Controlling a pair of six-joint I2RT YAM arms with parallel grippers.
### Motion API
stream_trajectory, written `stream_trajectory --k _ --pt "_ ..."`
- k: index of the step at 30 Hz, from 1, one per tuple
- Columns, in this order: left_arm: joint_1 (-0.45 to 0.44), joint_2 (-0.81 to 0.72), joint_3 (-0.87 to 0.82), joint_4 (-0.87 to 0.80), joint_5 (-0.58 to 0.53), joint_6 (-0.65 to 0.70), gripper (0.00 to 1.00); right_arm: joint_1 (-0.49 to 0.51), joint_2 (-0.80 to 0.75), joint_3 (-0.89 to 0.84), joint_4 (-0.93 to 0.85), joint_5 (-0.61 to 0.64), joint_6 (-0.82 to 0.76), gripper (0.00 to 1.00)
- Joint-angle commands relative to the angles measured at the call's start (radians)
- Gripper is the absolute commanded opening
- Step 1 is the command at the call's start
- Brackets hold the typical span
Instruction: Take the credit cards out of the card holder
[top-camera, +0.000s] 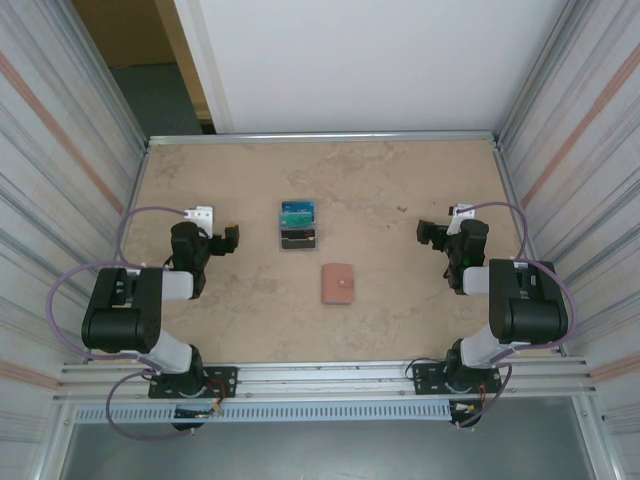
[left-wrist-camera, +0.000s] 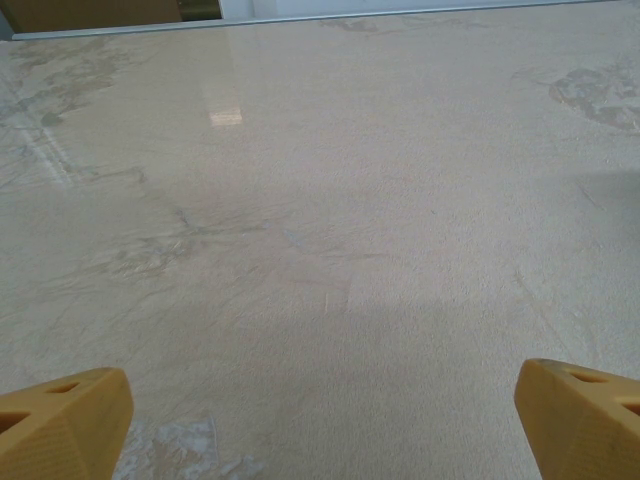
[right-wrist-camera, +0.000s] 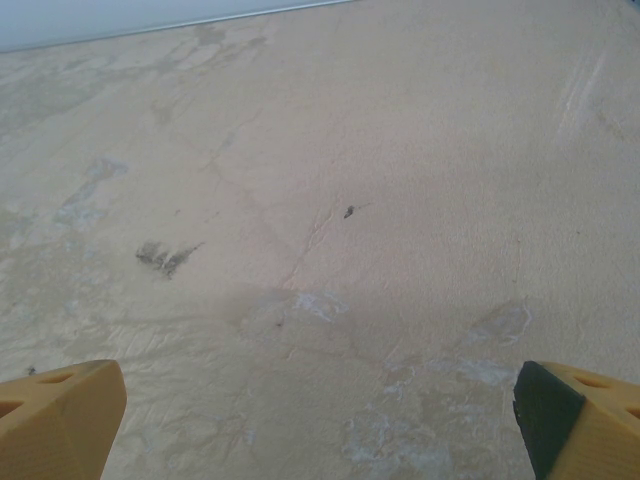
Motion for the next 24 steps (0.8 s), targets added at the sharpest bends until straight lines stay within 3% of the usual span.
stream_trajectory --k 1,12,24 --pt "0.0 -0.01 0.007 0.013 -0.015 0.017 0.99 0.004 -0.002 0.012 -0.006 0.014 -0.009 0.99" --pt "0.0 -0.088 -0.007 -0.023 -0.019 0.013 0.99 0.004 -0.006 0.015 -0.015 0.025 -0.007 0.99" --pt "-0.003 -0.41 0.009 -0.298 -0.124 -0.075 0.99 0.004 -0.185 0.08 -0.296 0.116 0.043 0.99"
